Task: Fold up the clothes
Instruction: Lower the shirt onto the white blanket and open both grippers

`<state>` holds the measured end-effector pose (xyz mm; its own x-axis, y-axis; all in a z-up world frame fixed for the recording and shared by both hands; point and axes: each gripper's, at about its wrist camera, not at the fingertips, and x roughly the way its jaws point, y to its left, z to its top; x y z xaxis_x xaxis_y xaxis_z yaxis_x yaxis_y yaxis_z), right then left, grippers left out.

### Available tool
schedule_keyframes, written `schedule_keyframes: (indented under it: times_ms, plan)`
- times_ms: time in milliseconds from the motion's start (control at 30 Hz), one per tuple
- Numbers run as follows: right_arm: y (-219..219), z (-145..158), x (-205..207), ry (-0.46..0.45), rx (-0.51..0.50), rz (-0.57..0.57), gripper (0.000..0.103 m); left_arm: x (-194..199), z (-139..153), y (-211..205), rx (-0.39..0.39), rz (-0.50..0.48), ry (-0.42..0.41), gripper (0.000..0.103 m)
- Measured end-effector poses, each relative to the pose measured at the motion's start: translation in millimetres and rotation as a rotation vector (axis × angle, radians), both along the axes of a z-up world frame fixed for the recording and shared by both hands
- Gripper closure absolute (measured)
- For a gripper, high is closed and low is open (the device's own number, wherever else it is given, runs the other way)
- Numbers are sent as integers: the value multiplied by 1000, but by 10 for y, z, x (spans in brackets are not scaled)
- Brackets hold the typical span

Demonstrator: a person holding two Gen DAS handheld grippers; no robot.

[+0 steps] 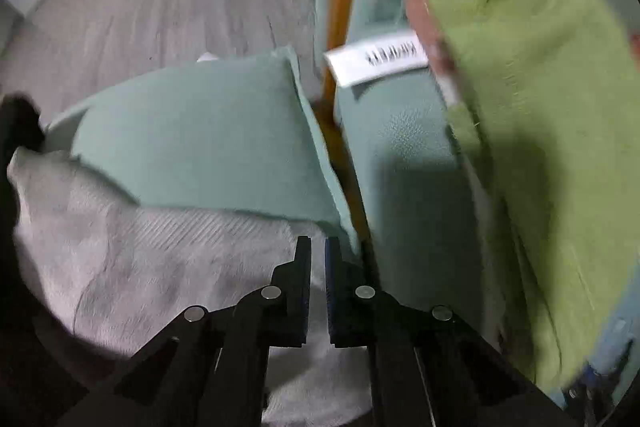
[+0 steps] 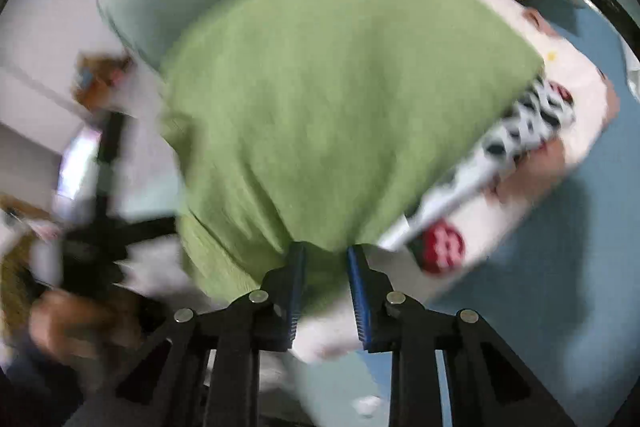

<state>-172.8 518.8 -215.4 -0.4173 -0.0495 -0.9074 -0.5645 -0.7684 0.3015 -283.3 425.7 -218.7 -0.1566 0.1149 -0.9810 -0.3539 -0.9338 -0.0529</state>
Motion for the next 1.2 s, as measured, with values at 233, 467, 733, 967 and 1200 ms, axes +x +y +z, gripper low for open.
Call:
schedule_keyframes:
  times_ms: [233, 467, 733, 967, 1200]
  plan:
    - [-169, 641, 366, 139, 214, 14, 67, 685, 879, 102, 168, -266, 292, 96]
    - [-225, 1184, 675, 228, 415, -2, 18, 1014, 1237, 285, 215, -286, 314, 29]
    - [-390, 1132, 696, 237, 461, 25, 0, 1150, 1383, 293, 198, -321, 331, 23]
    - [-480, 1079, 729, 239, 487, 21, 0, 1165, 1445, 230, 222, -336, 363, 19]
    - [-482, 1014, 828, 219, 485, -6, 0, 1148, 1446, 146, 263, -303, 358, 0]
